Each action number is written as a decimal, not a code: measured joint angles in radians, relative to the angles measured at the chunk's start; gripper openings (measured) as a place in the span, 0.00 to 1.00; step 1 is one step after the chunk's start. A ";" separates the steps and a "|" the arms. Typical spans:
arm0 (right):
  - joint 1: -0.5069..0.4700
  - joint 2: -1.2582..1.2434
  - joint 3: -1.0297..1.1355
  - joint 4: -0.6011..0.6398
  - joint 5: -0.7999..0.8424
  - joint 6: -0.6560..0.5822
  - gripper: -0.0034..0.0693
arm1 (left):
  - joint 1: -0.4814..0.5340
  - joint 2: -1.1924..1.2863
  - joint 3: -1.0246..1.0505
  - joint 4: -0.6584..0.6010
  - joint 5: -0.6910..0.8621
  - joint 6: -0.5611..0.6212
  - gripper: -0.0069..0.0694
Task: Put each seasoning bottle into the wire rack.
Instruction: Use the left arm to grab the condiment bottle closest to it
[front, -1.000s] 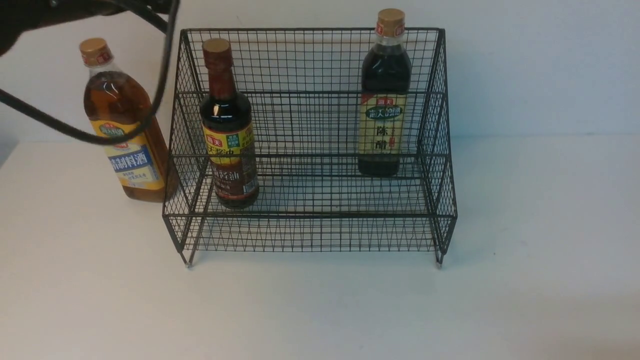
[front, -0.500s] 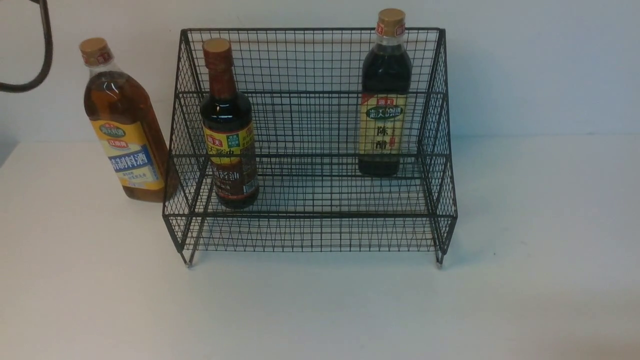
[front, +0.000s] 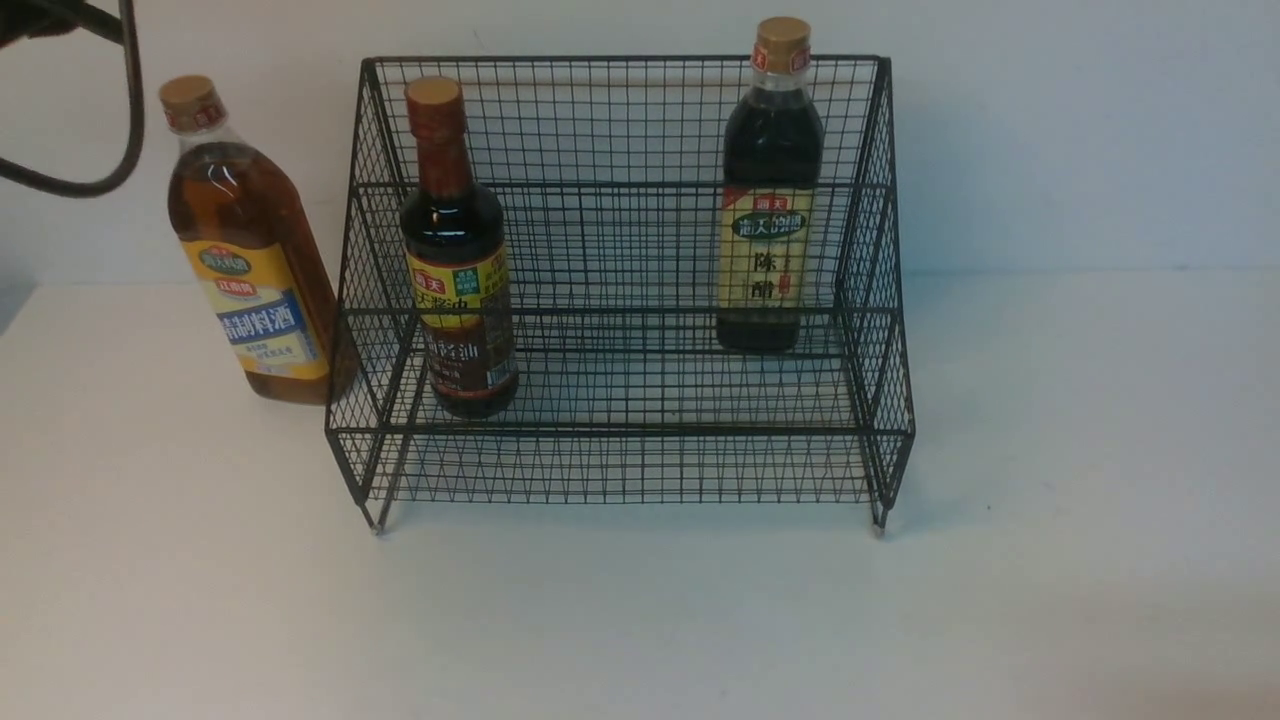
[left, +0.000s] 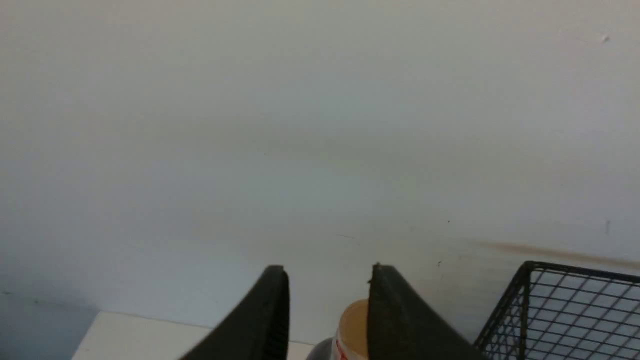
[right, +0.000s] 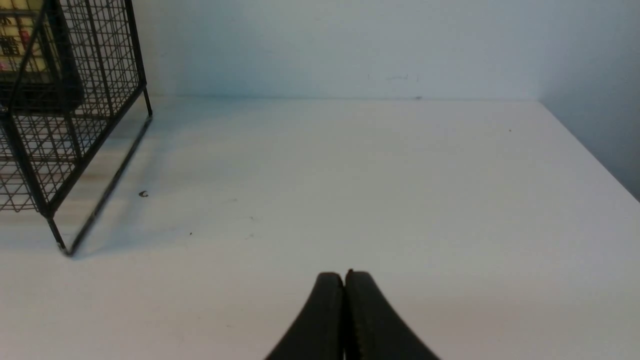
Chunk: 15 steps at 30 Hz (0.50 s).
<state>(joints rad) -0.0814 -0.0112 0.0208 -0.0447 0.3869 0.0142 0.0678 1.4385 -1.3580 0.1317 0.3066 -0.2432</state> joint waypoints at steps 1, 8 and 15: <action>0.000 0.000 0.000 0.000 0.000 0.000 0.03 | 0.000 -0.036 0.002 0.001 0.011 0.000 0.36; 0.000 0.000 0.000 0.000 0.000 -0.001 0.03 | 0.000 -0.194 0.132 0.038 -0.096 0.013 0.22; 0.000 0.000 0.000 0.000 0.000 -0.001 0.03 | 0.000 -0.338 0.317 0.041 -0.221 0.015 0.09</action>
<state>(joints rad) -0.0814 -0.0112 0.0208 -0.0447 0.3869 0.0134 0.0678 1.1009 -1.0405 0.1727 0.0855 -0.2280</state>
